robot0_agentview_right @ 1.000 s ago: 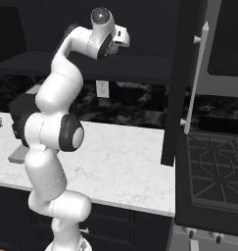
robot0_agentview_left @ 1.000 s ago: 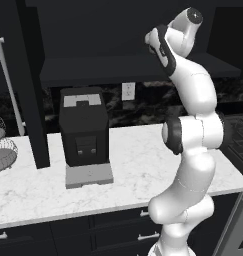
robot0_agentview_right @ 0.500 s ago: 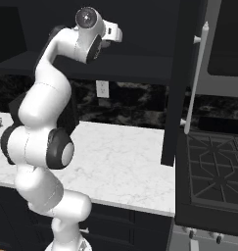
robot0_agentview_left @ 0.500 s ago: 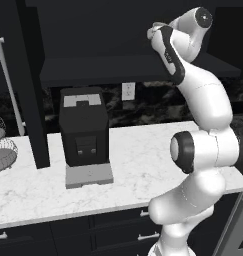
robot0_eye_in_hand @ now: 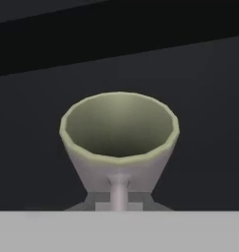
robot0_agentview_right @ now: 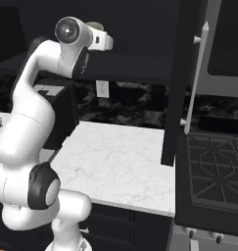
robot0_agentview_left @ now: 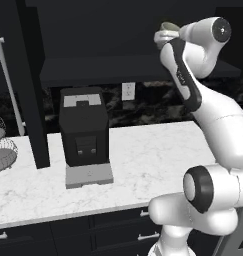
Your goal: Gather all objects into one cabinet and sort the glasses and bowls to opposite sides.
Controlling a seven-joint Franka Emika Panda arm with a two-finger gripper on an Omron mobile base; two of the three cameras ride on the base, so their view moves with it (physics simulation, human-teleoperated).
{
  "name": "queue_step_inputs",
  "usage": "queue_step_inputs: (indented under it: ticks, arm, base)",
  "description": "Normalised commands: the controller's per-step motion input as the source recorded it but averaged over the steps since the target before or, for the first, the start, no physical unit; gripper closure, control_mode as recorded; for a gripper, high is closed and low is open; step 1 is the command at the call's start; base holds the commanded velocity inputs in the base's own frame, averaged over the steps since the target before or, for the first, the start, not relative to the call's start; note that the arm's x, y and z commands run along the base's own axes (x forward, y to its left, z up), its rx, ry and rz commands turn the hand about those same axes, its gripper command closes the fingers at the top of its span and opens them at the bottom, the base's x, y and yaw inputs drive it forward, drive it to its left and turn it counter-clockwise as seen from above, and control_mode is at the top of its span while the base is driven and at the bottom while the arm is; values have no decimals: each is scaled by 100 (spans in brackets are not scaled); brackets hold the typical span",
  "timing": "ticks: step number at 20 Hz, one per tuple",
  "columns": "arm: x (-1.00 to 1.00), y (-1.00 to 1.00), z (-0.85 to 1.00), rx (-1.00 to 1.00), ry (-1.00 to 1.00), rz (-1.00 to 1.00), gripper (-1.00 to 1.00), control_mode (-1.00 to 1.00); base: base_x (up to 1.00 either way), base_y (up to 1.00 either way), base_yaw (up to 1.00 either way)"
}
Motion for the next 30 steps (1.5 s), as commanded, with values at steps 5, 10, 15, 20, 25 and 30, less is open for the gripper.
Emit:
queue_step_inputs:
  ticks: [5, 10, 15, 20, 25, 30]
  arm:
    - [-100, 4, 19, 13, 0, -4, 100, -100]
    - [-100, 4, 11, 14, 0, -5, 100, -100]
    - [-72, 2, 1, 7, 2, -7, 100, -100]
    - [-33, 0, -1, 5, 18, -8, 100, -100]
    - [-60, 0, 0, 10, 24, 0, 100, -100]
    - [-21, 12, 0, -5, 7, -4, 100, -100]
  base:
    - [0, 0, 0]
    - [0, 0, 0]
    - [0, 0, 0]
    - [0, 0, 0]
    - [0, 0, 0]
    - [0, 0, 0]
